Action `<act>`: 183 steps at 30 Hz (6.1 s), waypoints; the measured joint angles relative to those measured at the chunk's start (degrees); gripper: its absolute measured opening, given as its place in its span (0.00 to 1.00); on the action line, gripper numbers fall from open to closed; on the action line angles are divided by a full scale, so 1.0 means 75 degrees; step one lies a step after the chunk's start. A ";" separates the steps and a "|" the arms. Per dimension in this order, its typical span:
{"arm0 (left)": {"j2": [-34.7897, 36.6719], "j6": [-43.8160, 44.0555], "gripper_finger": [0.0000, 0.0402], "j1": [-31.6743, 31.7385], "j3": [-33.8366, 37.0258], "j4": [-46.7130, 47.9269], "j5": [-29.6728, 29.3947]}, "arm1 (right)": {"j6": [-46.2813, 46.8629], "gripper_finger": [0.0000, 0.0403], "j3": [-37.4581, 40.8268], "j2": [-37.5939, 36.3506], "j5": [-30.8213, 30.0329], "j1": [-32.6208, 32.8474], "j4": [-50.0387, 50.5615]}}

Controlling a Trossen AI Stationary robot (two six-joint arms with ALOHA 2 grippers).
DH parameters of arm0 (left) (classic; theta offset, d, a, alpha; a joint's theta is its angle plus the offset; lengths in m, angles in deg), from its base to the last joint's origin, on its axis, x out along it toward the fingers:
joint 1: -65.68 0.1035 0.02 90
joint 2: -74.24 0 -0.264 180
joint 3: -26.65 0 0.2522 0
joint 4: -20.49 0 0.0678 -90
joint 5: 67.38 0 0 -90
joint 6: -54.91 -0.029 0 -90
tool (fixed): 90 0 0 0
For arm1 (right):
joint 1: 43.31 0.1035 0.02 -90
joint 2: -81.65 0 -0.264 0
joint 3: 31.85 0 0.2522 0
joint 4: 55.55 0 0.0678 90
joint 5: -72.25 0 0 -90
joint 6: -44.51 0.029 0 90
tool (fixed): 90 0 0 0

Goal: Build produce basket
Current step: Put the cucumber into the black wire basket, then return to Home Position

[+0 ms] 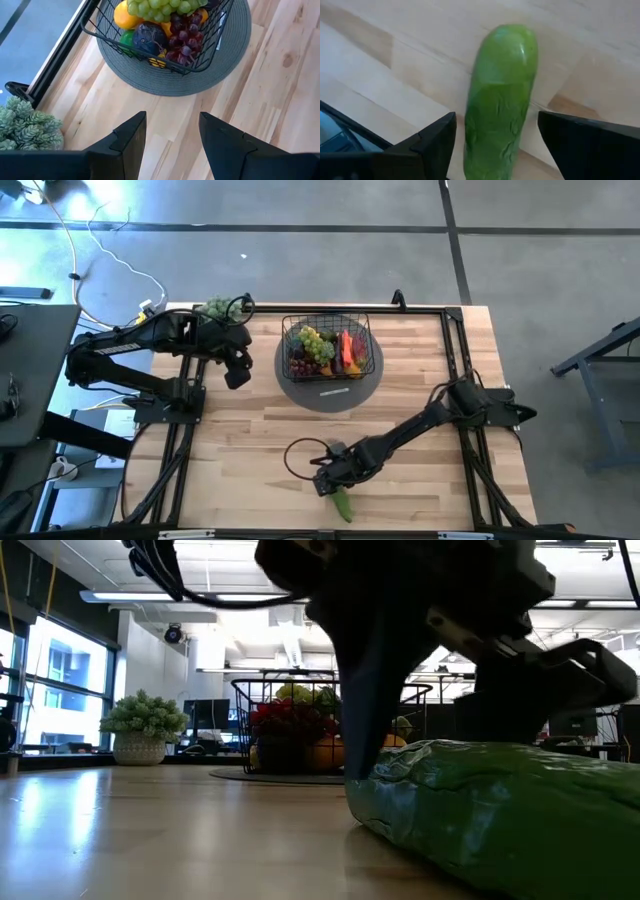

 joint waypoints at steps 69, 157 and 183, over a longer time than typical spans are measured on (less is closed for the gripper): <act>0.0571 0.0358 0.43 -0.0312 0.0276 -0.0349 -0.0255 | -0.8048 0.31 -0.0003 -0.2695 -0.0158 -0.7086 0.1691; 0.7493 0.1593 0.43 -0.1682 0.9704 -0.9460 0.1341 | -1.0277 0.64 0.8607 -1.3476 -0.2219 -0.4574 -0.2477; 0.7493 0.1596 0.43 -0.1682 0.9699 -0.9459 0.1341 | -1.0345 0.64 1.0637 -1.6301 -0.2085 -0.4135 -0.2507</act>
